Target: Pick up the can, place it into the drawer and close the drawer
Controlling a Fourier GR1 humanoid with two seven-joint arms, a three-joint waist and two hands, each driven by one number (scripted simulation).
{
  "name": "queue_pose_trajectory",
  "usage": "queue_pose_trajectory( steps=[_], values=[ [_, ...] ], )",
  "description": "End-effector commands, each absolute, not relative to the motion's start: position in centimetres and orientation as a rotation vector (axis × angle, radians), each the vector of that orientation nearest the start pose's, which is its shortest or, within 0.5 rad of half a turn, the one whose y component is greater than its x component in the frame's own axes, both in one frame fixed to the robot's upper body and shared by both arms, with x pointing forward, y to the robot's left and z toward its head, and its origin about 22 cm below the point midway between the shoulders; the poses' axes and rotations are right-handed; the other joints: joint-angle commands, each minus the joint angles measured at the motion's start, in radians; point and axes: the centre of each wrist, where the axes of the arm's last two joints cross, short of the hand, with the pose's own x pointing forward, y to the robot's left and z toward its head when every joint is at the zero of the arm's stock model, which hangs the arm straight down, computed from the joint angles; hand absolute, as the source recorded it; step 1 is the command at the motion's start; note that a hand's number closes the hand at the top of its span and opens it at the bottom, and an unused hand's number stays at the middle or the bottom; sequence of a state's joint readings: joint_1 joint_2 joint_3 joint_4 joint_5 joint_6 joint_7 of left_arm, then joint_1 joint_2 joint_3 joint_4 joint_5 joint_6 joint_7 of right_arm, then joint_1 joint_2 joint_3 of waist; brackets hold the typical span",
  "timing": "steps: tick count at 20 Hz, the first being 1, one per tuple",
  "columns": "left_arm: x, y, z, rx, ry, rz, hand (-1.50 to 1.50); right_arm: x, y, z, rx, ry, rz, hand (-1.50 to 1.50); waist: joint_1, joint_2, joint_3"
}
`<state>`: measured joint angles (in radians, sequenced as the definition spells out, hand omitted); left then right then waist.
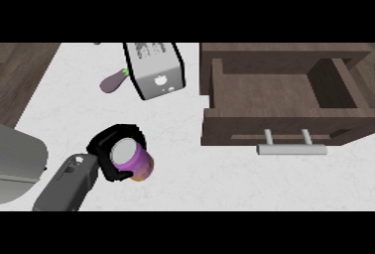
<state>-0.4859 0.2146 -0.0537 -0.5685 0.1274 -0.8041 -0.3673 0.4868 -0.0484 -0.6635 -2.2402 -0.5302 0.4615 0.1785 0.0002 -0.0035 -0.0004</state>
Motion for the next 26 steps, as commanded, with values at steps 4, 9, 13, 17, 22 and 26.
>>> queue_pose_trajectory(
  steps=[4,9,13,17,22,26],
  values=[
    [31.4,27.0,-9.6,-0.35,-1.529,0.244,1.5,5.3,-37.2,10.9,-0.206,-1.762,-0.152,-1.5,0.029,-0.011,0.003],
    [35.4,22.6,-3.6,-0.271,-1.674,0.253,1.5,5.8,-36.1,11.5,-0.189,-1.78,-0.149,-1.5,0.017,-0.008,0.002],
    [34.8,19.6,0.3,-0.282,-1.666,0.213,1.5,5.5,-36.4,10.1,-0.198,-1.764,-0.141,-1.5,0.014,-0.008,0.003],
    [34.5,18.4,5.2,-0.272,-1.676,0.195,1.5,5.2,-36.4,11.2,-0.201,-1.788,-0.153,-1.5,0.009,-0.005,0.002],
    [34.4,13.9,10.4,-0.255,-1.709,0.162,1.5,7.3,-35.5,11.1,-0.179,-1.771,-0.152,-1.5,0.002,0.0,0.001],
    [36.0,15.1,12.5,-0.208,-1.734,0.147,1.5,5.6,-35.7,10.7,-0.161,-1.794,-0.143,-1.5,-0.012,0.002,0.001]
  ],
)
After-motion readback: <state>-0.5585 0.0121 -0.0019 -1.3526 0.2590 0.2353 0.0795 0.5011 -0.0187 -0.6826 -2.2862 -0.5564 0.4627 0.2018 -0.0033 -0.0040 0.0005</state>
